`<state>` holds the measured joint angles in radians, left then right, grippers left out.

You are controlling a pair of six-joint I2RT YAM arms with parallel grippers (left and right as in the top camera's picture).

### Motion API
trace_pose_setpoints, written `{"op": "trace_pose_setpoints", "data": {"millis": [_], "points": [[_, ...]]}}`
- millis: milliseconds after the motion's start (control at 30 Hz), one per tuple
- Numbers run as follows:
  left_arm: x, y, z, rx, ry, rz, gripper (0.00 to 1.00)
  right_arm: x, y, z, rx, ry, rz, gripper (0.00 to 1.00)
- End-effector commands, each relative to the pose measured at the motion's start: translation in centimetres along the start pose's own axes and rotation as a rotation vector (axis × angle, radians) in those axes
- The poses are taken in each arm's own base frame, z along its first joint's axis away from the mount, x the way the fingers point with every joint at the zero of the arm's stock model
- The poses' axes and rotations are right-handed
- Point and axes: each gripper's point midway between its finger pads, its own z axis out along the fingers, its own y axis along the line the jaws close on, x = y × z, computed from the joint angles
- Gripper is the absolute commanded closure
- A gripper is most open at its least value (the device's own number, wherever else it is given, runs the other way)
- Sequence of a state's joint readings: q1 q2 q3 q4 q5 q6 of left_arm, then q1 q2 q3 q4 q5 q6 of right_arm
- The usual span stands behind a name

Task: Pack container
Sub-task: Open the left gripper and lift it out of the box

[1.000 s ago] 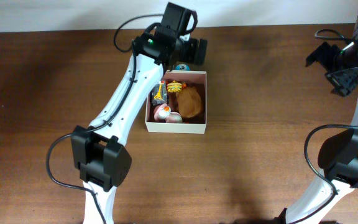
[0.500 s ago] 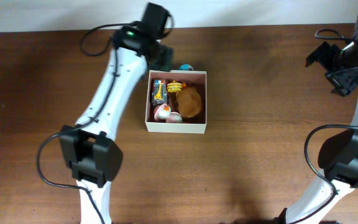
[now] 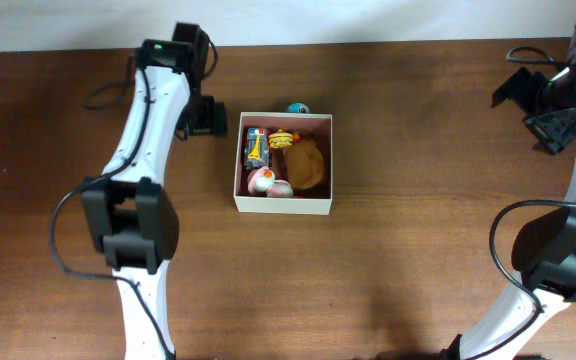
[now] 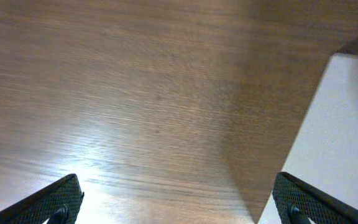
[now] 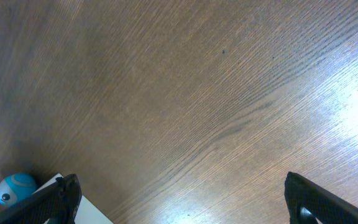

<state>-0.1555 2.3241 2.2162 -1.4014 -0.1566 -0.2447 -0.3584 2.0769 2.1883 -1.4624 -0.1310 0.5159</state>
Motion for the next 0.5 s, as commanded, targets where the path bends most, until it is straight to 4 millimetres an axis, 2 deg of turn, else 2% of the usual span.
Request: {"op": "trace_pose_setpoints", "data": {"millis": [0, 200, 333, 467], "points": [[1.0, -1.7, 3.1, 0.057, 0.095, -0.006, 0.0, 0.1, 0.0, -0.3, 0.007, -0.009, -0.004, 0.01], [1.8, -3.4, 5.9, 0.09, 0.161, 0.01, 0.0, 0.1, 0.0, -0.3, 0.007, -0.009, -0.004, 0.01], [1.8, -4.8, 5.9, 0.114, 0.154, 0.035, 0.0, 0.1, 0.0, -0.3, 0.007, -0.009, -0.004, 0.01], [1.9, -8.1, 5.4, 0.224, 0.14, 0.108, 0.0, 0.1, 0.0, -0.3, 0.007, -0.009, -0.004, 0.01]]}}
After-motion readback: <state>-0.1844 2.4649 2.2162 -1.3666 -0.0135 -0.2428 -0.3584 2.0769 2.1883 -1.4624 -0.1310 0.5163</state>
